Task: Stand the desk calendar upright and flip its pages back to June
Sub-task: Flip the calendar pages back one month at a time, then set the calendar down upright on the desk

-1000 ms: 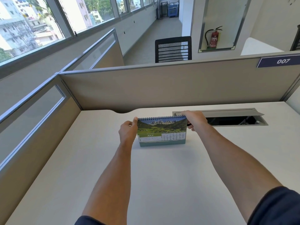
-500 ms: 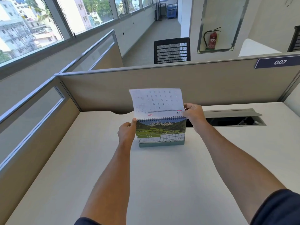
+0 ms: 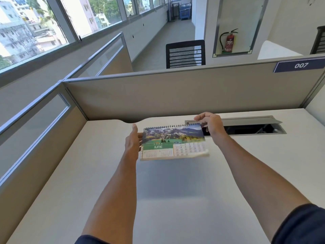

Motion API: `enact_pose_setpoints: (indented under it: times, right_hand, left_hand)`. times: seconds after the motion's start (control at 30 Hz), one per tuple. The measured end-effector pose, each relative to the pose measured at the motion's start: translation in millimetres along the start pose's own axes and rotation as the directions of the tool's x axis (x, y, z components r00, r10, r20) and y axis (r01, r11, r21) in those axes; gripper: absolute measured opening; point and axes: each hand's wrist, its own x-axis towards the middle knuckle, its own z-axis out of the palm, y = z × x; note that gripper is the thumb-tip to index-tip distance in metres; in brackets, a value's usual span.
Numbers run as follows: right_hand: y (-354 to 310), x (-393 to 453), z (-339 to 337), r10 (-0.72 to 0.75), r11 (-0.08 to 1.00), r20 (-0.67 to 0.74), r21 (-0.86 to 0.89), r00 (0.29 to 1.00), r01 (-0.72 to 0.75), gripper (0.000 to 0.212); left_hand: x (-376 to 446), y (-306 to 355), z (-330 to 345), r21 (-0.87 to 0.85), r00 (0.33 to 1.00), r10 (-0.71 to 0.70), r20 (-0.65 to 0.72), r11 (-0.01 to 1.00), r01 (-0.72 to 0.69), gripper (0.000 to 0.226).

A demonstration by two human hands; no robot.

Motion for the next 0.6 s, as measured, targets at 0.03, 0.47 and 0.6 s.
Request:
enact_pose_setpoints:
  times: [0.03,0.47,0.6]
  right_hand:
    - [3,1,1,0.010,1.000,-0.028,-0.030,1.000,-0.010,0.030]
    - [32,5,13,0.181,0.943,-0.139,-0.255,0.974,-0.212,0.040]
    - [32,5,15,0.175,0.966,-0.125,-0.172,0.977,-0.195,0.029]
  left_hand:
    - [0,1,1,0.004,1.000,0.016,-0.008,1.000,-0.016,0.073]
    - [1,1,24,0.294,0.955,0.226,-0.193,0.942,-0.163,0.039]
    - [2,2,27,0.366,0.949,0.261,-0.177,0.912,-0.183,0.026]
